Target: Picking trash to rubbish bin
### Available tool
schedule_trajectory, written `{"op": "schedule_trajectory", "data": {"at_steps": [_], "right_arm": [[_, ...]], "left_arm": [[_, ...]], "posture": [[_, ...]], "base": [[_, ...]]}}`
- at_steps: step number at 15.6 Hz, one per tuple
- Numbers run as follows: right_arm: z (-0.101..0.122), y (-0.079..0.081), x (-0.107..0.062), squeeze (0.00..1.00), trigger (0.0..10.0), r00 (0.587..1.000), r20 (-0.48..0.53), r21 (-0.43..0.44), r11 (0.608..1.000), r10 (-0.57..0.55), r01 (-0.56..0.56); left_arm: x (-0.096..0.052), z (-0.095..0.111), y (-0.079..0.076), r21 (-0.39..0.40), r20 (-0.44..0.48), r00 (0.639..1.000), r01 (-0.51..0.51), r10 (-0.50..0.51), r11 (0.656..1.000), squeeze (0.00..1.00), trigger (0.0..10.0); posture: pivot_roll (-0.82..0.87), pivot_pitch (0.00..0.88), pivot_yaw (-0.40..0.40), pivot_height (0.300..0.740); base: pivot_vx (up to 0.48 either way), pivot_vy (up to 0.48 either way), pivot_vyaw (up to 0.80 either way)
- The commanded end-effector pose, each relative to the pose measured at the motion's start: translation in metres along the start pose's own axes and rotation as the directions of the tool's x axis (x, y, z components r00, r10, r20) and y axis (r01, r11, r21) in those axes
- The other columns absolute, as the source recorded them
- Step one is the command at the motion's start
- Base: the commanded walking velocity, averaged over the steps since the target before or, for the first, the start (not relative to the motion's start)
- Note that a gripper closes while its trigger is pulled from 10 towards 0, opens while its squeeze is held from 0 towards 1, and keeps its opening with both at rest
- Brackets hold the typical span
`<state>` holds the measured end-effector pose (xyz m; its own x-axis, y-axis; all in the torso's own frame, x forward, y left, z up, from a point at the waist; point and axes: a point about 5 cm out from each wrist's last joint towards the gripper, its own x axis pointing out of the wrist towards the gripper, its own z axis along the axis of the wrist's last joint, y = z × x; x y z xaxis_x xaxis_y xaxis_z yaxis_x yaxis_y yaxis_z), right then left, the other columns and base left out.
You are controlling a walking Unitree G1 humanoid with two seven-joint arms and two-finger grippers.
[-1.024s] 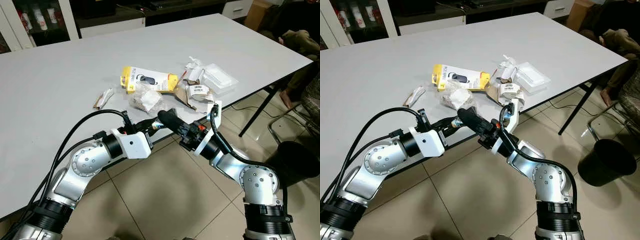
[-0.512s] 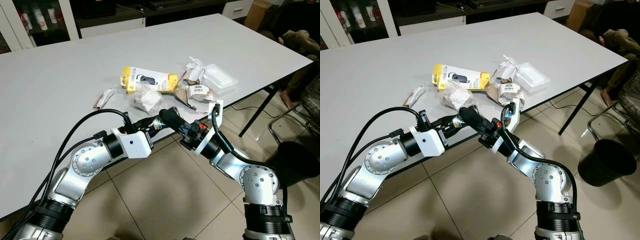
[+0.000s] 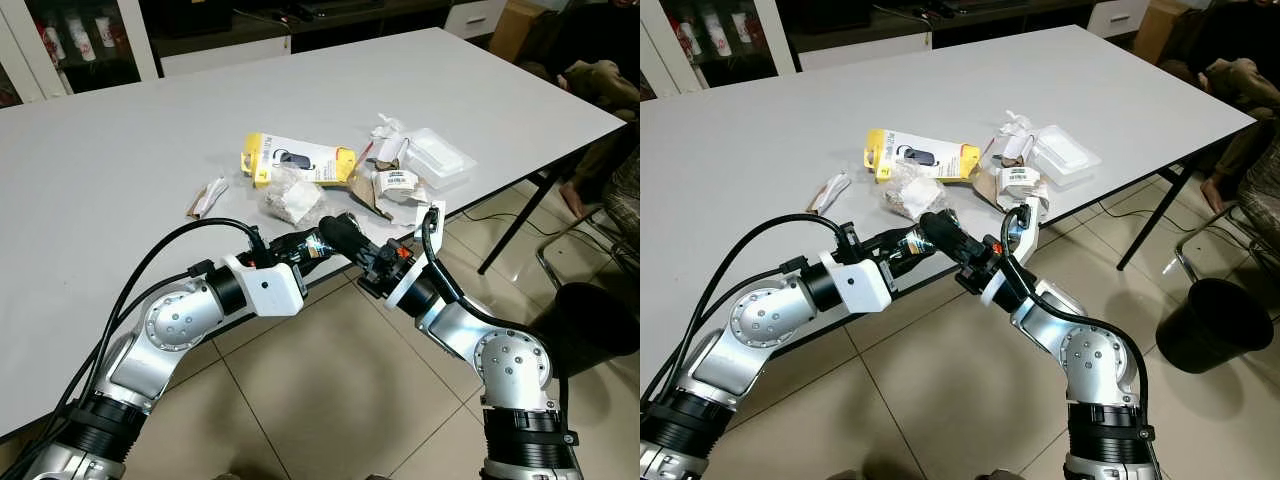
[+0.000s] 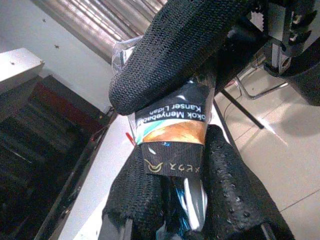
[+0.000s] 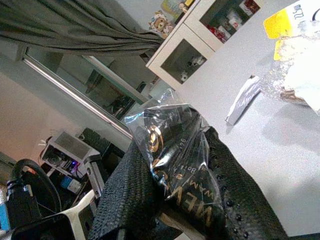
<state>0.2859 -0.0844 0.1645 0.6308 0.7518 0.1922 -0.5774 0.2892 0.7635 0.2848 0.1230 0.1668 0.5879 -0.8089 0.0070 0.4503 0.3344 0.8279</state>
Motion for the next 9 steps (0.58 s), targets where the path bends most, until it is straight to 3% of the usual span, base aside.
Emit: {"op": "schedule_trajectory", "data": {"at_steps": [1, 4, 9], "right_arm": [[0.025, -0.017, -0.019, 0.0, 0.0, 0.982, 0.135, -0.039, 0.989, -0.133, 0.139], [0.036, -0.032, -0.036, 0.0, 0.0, 0.953, 0.179, -0.067, 0.963, -0.245, 0.26], [0.066, -0.05, -0.063, 0.0, 0.0, 0.86, 0.343, -0.054, 0.906, -0.378, 0.42]], "left_arm": [[-0.003, -0.001, -0.005, 0.016, -0.006, 1.0, 0.027, -0.027, 1.0, 0.0, 10.0], [-0.004, -0.002, 0.002, 0.013, -0.012, 1.0, -0.012, 0.012, 1.0, 0.0, 10.0], [-0.006, -0.005, 0.001, -0.006, -0.026, 0.999, -0.035, 0.034, 0.999, 0.0, 10.0]], "posture": [[0.03, 0.042, -0.043, 0.74], [0.03, 0.043, -0.046, 0.74], [0.03, 0.042, -0.044, 0.74]], "base": [[0.0, 0.0, 0.0], [0.0, 0.0, 0.0], [0.0, 0.0, 0.0]]}}
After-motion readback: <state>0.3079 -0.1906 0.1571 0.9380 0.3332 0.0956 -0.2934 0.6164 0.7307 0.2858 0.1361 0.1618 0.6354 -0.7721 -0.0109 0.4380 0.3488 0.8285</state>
